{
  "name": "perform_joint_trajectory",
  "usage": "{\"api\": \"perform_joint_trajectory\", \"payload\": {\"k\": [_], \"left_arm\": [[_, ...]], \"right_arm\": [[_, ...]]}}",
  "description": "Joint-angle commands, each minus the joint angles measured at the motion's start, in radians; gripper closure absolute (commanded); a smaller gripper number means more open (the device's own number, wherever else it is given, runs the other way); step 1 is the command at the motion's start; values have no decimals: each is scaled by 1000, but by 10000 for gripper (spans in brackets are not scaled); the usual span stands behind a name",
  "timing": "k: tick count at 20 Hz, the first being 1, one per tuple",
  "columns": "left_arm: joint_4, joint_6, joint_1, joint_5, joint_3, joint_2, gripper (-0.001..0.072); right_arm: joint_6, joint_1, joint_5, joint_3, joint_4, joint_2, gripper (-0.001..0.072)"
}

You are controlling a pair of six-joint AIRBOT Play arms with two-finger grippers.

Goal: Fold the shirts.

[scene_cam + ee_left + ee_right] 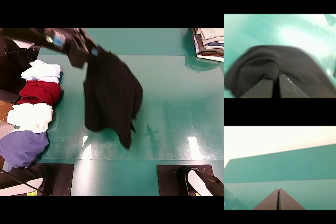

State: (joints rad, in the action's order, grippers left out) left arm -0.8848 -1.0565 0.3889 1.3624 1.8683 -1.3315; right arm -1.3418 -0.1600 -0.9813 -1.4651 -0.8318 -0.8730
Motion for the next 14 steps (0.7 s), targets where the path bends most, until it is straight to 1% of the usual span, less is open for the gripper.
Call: {"api": "perform_joint_trajectory", "payload": {"k": [1, 2, 3, 4, 5, 6, 7, 8, 9, 10, 11, 13, 14], "left_arm": [[-89, 16, 32, -68, -193, -17, 682], [-171, -12, 32, -118, -245, -48, 682], [-247, -67, 32, -167, -277, -82, 644], [-341, -145, 32, -211, -288, -120, 301], [-414, -224, 29, -233, -287, -149, -13], [-453, -284, 16, -238, -287, -161, 36], [-456, -293, -8, -218, -284, -159, 45], [-455, -306, -38, -171, -276, -151, 45], [-455, -312, -73, -111, -276, -132, 45], [-450, -336, -113, -41, -277, -112, 45], [-428, -356, -149, 2, -297, -87, 45], [-342, -357, -200, -10, -447, -6, 45], [-323, -350, -207, -19, -555, 38, 45]], "right_arm": [[0, -14, -18, 0, 1, 23, 699], [0, -14, -36, 0, 0, 23, 699], [0, -14, -53, 2, 1, 23, 699], [0, -14, -66, 2, 0, 23, 699], [0, -14, -72, 2, 0, 23, 699], [0, -14, -76, 2, 0, 23, 699], [0, -14, -77, 2, -2, 23, 699], [0, -14, -76, 2, -3, 19, 699], [0, -14, -79, 2, -2, 15, 699], [0, -14, -91, 2, -2, 8, 699], [0, -14, -104, 2, -1, 0, 699], [0, -8, -133, 2, 1, -24, 699], [0, 2, -147, 2, 0, -36, 699]]}}
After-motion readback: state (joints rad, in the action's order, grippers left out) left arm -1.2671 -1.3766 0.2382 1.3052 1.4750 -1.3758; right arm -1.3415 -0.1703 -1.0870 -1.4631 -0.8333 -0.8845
